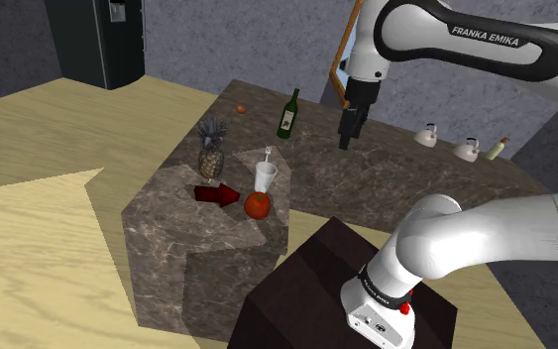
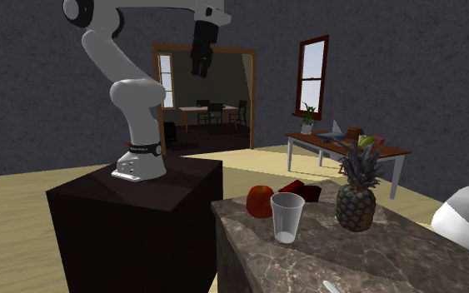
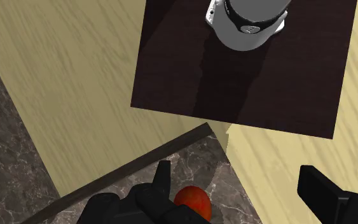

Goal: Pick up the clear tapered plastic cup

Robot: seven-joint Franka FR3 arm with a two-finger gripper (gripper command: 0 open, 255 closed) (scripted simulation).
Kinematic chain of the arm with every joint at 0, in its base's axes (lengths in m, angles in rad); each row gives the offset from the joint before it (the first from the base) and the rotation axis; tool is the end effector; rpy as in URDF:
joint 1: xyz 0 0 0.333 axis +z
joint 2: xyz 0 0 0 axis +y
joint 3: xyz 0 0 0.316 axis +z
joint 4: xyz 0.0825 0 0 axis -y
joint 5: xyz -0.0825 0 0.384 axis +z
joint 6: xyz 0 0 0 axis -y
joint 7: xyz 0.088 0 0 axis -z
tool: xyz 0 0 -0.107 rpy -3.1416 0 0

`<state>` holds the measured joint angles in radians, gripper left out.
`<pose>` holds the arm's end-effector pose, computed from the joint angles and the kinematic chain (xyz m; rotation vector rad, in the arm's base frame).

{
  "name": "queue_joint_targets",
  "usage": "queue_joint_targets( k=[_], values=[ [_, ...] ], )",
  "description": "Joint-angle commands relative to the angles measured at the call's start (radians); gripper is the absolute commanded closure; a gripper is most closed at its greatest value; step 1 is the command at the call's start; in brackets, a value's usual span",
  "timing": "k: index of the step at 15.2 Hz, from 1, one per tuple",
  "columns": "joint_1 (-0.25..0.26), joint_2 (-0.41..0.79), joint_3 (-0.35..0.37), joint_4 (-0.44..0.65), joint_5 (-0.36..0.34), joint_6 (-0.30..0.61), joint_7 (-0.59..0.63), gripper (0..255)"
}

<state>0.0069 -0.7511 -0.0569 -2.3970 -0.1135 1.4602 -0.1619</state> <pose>0.2998 -0.0321 0.5522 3.0647 0.1977 -0.2969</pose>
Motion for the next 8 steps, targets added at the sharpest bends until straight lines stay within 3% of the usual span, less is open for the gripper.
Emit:
queue_joint_targets(
  k=[1, 8],
  values=[
    [0.0, 0.0, 0.0, 0.0, 0.0, 0.0, 0.0, 0],
    [-0.005, 0.164, -0.029, -0.074, -0.037, 0.267, -0.008, 0]
  ],
)
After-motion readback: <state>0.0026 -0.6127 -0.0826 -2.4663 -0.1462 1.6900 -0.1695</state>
